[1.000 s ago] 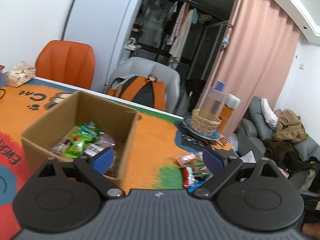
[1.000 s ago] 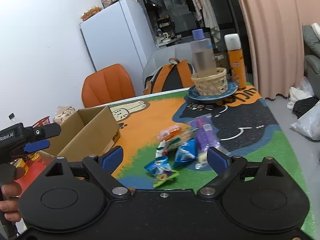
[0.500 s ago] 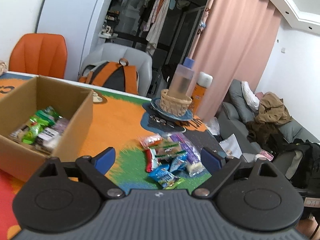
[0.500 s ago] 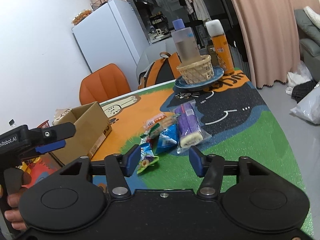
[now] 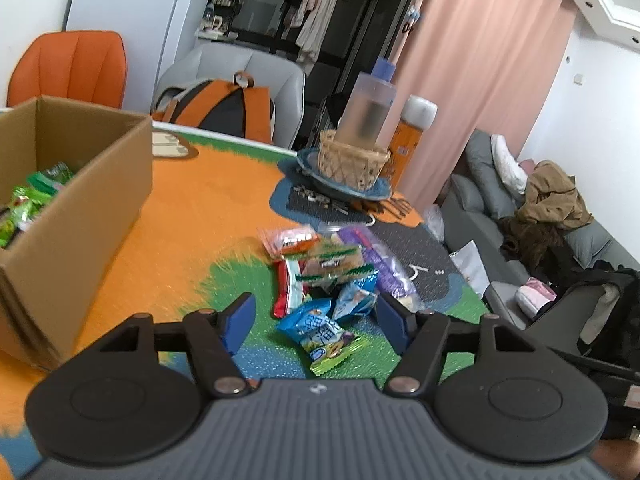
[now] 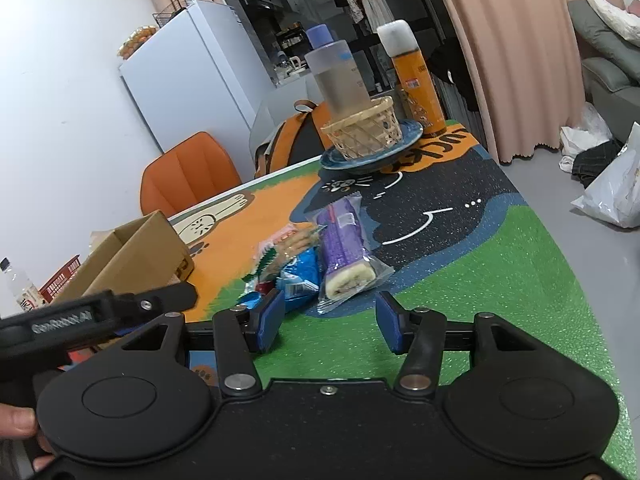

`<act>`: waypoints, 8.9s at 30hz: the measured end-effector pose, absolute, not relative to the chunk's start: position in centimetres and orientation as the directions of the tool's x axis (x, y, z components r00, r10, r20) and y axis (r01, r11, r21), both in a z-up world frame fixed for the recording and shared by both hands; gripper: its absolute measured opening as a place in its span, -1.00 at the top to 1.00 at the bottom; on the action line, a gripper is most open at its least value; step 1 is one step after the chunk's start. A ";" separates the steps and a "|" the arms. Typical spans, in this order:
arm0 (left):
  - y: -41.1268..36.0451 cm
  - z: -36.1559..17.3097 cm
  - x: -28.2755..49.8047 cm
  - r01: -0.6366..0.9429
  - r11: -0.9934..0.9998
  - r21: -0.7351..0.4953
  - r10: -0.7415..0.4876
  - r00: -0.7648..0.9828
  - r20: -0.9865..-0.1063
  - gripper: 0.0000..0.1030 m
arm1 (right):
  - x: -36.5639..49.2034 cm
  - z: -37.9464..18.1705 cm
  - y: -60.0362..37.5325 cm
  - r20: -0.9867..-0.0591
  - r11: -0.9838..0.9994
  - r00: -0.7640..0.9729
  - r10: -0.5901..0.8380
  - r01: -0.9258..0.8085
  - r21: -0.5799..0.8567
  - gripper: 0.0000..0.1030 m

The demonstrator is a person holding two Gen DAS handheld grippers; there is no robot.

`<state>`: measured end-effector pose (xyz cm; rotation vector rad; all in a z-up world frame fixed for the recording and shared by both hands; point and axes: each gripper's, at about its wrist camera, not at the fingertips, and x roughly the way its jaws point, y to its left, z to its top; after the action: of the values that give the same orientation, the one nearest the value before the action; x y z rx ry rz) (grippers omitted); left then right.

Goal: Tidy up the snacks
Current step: 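Grasp the blue snack bag with the left gripper while the right grasps the purple bar pack, then carry both packs over the cardboard box and open both grippers to drop them, then return both grippers from the box to the remaining snacks, then grasp the red-and-white pack with the left gripper while the right grasps the blue wrapped candy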

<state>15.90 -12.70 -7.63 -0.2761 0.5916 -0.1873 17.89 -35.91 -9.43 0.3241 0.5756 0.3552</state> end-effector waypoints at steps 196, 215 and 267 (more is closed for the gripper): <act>-7.7 -3.7 13.3 0.133 0.938 -0.319 -0.276 0.843 -0.461 -0.19 | 18.9 -7.2 -31.9 -0.539 0.917 0.751 0.380 -0.228 0.328 -0.43; -9.7 -7.4 17.9 0.131 0.947 -0.293 -0.277 0.794 -0.541 0.02 | 22.5 -10.5 -31.6 -0.567 0.897 0.710 0.417 -0.218 0.385 0.37; -10.4 -9.6 18.7 0.124 0.956 -0.265 -0.258 0.787 -0.561 0.93 | 22.4 -10.9 -32.0 -0.574 0.949 0.757 0.312 -0.218 0.228 0.40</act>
<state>18.67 -10.37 -9.60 -0.2197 0.6335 -0.2075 22.37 -32.03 -10.91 0.1510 0.6515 0.2899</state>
